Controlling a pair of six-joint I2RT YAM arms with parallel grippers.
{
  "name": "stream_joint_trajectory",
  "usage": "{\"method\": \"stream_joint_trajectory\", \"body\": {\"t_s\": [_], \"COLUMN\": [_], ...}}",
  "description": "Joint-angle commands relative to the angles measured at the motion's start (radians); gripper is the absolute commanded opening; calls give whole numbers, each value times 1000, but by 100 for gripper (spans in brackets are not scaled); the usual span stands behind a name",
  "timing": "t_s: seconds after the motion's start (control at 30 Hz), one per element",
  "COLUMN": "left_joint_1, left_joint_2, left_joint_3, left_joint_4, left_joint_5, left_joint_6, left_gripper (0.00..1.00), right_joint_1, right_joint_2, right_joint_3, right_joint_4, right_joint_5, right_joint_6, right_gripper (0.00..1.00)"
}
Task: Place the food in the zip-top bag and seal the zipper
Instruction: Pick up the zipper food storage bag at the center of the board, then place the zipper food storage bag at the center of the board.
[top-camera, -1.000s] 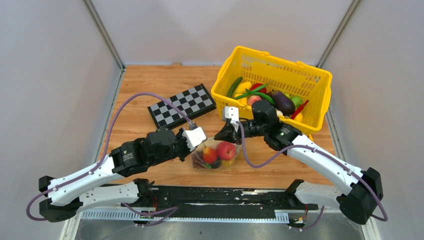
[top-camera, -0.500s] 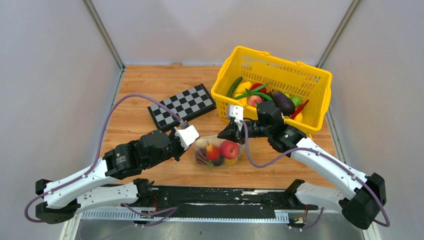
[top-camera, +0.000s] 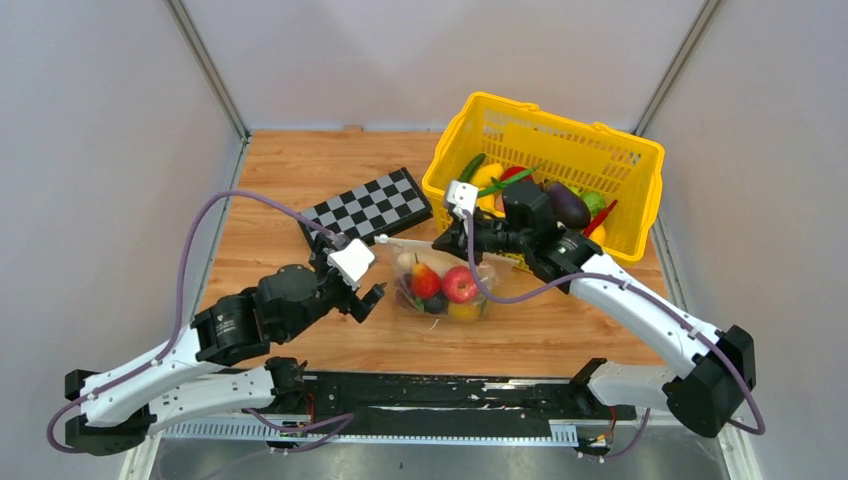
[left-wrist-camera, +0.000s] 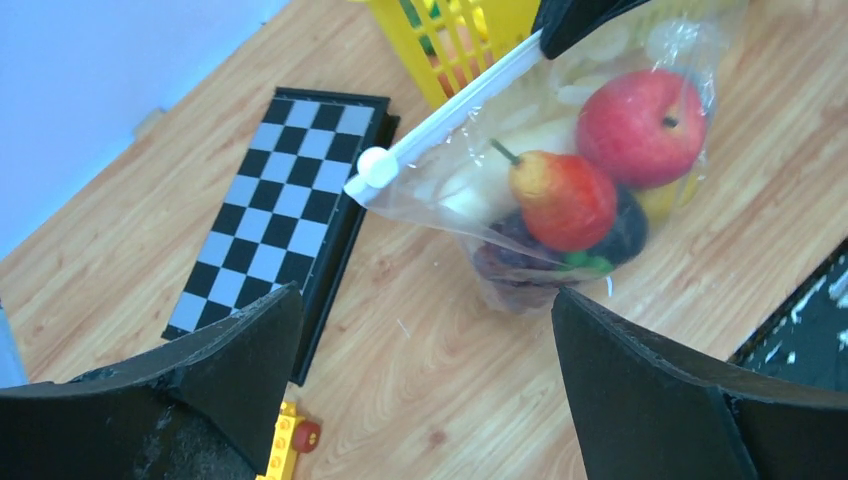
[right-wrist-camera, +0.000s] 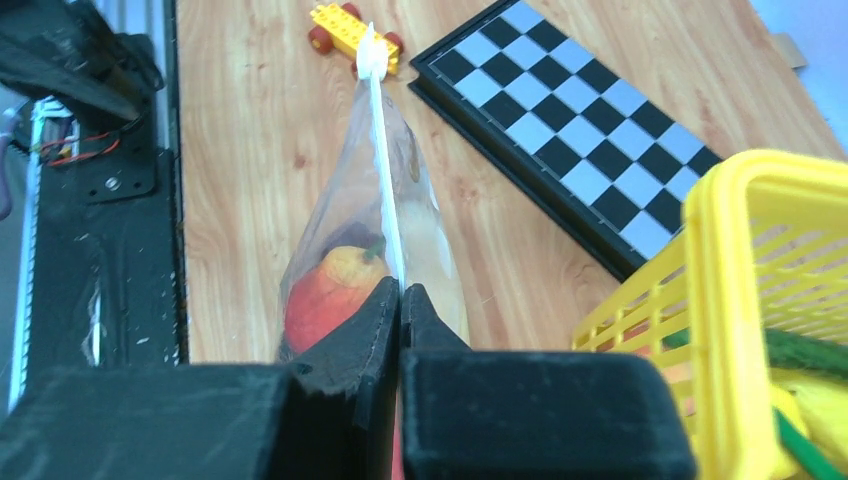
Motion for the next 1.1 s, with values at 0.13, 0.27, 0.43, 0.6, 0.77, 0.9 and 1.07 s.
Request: {"method": "stream_joint_trajectory", "body": {"t_s": [0.13, 0.27, 0.43, 0.6, 0.77, 0.9, 1.07], "left_joint_1": [2, 2, 2, 1, 2, 2, 2], "left_joint_2": [-100, -162, -221, -211, -176, -157, -114], "left_joint_3": [-22, -51, -74, -71, -73, -81, -92], "left_joint_4": [144, 165, 179, 169, 163, 159, 163], "left_joint_5": [-164, -226, -300, -328, -334, -334, -333], "left_joint_6": [-87, -116, -137, -147, -159, -171, -194], "left_gripper": [100, 100, 100, 100, 100, 100, 100], "right_joint_1": [-4, 36, 154, 200, 203, 203, 203], "right_joint_2": [133, 120, 95, 27, -100, -132, -13], "right_joint_3": [287, 202, -4, -113, -147, -186, -161], "right_joint_4": [-46, -89, -48, 71, 135, 141, 131], "right_joint_5": [65, -77, -140, -184, -135, 102, 179], "right_joint_6": [-91, -155, -123, 34, 62, 148, 247], "right_gripper": [0, 3, 16, 36, 44, 51, 52]}}
